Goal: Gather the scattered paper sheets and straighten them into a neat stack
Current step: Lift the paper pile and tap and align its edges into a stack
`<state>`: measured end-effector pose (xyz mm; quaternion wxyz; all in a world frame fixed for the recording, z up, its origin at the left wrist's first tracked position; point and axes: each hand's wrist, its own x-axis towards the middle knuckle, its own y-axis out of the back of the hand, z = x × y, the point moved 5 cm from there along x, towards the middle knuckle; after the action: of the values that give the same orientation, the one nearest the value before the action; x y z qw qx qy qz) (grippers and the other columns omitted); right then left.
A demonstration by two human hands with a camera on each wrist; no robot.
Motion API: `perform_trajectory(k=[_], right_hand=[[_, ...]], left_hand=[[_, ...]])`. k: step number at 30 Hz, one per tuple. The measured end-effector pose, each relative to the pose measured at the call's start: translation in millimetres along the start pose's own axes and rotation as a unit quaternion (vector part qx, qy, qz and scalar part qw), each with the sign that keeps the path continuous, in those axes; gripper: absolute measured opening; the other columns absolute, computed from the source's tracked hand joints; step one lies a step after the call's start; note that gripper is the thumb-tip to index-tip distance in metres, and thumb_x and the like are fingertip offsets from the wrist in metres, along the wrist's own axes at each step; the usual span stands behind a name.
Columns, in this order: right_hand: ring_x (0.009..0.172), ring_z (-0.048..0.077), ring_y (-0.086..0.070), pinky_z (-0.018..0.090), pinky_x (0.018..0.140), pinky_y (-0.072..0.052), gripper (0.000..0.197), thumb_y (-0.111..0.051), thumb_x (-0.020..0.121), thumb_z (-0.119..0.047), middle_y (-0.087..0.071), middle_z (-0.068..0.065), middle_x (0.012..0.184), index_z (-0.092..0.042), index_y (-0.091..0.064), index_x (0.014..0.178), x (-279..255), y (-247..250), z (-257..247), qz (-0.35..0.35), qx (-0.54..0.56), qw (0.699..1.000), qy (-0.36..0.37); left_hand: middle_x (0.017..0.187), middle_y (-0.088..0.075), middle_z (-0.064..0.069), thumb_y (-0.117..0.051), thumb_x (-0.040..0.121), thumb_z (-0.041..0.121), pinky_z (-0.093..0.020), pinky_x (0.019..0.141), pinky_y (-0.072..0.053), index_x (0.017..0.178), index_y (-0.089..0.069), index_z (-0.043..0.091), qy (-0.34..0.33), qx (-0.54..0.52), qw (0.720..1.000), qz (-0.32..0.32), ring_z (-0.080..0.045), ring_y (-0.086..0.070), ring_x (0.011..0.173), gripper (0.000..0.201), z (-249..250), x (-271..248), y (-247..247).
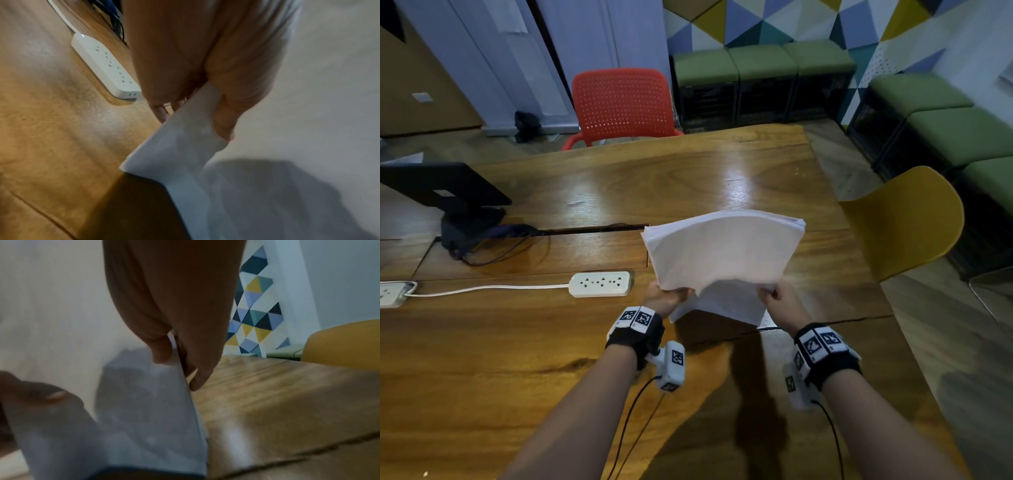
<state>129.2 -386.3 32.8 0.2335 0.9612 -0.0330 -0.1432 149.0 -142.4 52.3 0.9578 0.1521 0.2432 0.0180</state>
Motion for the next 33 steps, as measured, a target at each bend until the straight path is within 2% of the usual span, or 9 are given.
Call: perform_trajectory(k=[5, 9, 12, 15, 17, 20, 22, 25, 33], right_hand=[[0.098, 0.024, -0.059, 0.026, 0.077, -0.039, 0.019, -0.051, 0.092, -0.004, -0.066, 0.016, 0.105, 0.001, -0.064, 0.106, 11, -4, 16, 0.044, -0.023, 0.998, -0.034], [0.08, 0.022, -0.054, 0.033, 0.073, -0.043, 0.011, -0.051, 0.092, -0.007, -0.06, 0.01, 0.086, 0.001, -0.058, 0.095, 22, 2, 12, 0.05, 0.025, 0.998, -0.024], [0.07, 0.02, -0.044, 0.032, 0.065, -0.036, 0.012, -0.048, 0.09, -0.007, -0.047, 0.008, 0.075, 0.004, -0.051, 0.089, 36, 6, 12, 0.054, 0.032, 0.998, -0.031], [0.08, 0.03, -0.056, 0.036, 0.073, -0.045, 0.015, -0.046, 0.092, -0.009, -0.06, 0.017, 0.088, 0.001, -0.056, 0.096, 49, 5, 23, 0.047, 0.015, 0.996, -0.068], [0.09, 0.036, -0.059, 0.041, 0.08, -0.048, 0.017, -0.046, 0.093, -0.009, -0.063, 0.021, 0.098, 0.002, -0.057, 0.098, 57, 3, 35, 0.045, -0.003, 0.993, -0.105], [0.085, 0.029, -0.055, 0.032, 0.074, -0.042, 0.018, -0.043, 0.092, -0.005, -0.062, 0.016, 0.096, 0.003, -0.057, 0.098, 66, 0, 49, 0.036, -0.026, 0.988, -0.147], [0.083, 0.027, -0.053, 0.03, 0.072, -0.039, 0.018, -0.042, 0.092, -0.005, -0.062, 0.018, 0.096, 0.005, -0.057, 0.098, 70, -2, 57, 0.033, -0.034, 0.986, -0.161], [0.085, 0.027, -0.053, 0.031, 0.074, -0.039, 0.019, -0.042, 0.094, -0.006, -0.062, 0.019, 0.101, 0.001, -0.058, 0.1, 76, -6, 58, 0.03, -0.034, 0.987, -0.156], [0.113, 0.028, -0.056, 0.032, 0.092, -0.045, 0.055, -0.055, 0.081, 0.0, -0.06, 0.008, 0.123, -0.012, -0.046, 0.134, 79, -10, 51, 0.0, -0.018, 0.991, -0.135]], left_hand=[[0.104, -0.066, -0.008, -0.075, 0.078, 0.022, -0.033, 0.083, -0.049, 0.11, -0.063, 0.004, 0.026, 0.053, 0.997, 0.043, -0.025, -0.061, 0.096, 0.038, -14, 12, -3], [0.112, -0.068, -0.013, -0.07, 0.083, 0.013, -0.028, 0.083, -0.047, 0.117, -0.063, -0.001, 0.008, 0.005, 0.999, 0.04, -0.021, -0.061, 0.094, 0.037, -3, 16, -8], [0.118, -0.066, -0.011, -0.069, 0.085, 0.011, -0.038, 0.091, -0.05, 0.124, -0.057, 0.002, -0.003, -0.047, 0.998, 0.031, -0.024, -0.063, 0.103, 0.042, 6, 18, -15], [0.12, -0.066, -0.01, -0.07, 0.084, 0.015, -0.046, 0.091, -0.053, 0.125, -0.054, 0.006, 0.024, -0.044, 0.998, 0.025, -0.028, -0.064, 0.104, 0.044, -1, 30, -23], [0.121, -0.063, -0.013, -0.066, 0.085, 0.005, -0.039, 0.078, -0.055, 0.128, -0.05, 0.005, 0.062, -0.024, 0.998, 0.008, -0.027, -0.062, 0.101, 0.046, -12, 37, -30], [0.121, -0.063, -0.015, -0.061, 0.083, -0.003, -0.041, 0.077, -0.056, 0.134, -0.048, 0.005, 0.094, 0.053, 0.994, -0.028, -0.028, -0.062, 0.101, 0.053, -35, 45, -39], [0.106, -0.066, -0.013, -0.061, 0.081, -0.003, -0.042, 0.083, -0.056, 0.137, -0.049, 0.01, 0.095, 0.085, 0.992, -0.018, -0.03, -0.064, 0.097, 0.058, -48, 51, -42], [0.088, -0.062, -0.005, -0.055, 0.081, -0.005, -0.027, 0.063, -0.048, 0.134, -0.054, 0.016, 0.073, 0.118, 0.99, 0.004, -0.023, -0.059, 0.082, 0.057, -54, 58, -45], [0.116, -0.067, -0.009, -0.05, 0.077, -0.007, -0.033, 0.077, -0.059, 0.133, -0.055, 0.027, 0.082, 0.09, 0.993, 0.002, -0.027, -0.067, 0.096, 0.066, -65, 70, -51]])
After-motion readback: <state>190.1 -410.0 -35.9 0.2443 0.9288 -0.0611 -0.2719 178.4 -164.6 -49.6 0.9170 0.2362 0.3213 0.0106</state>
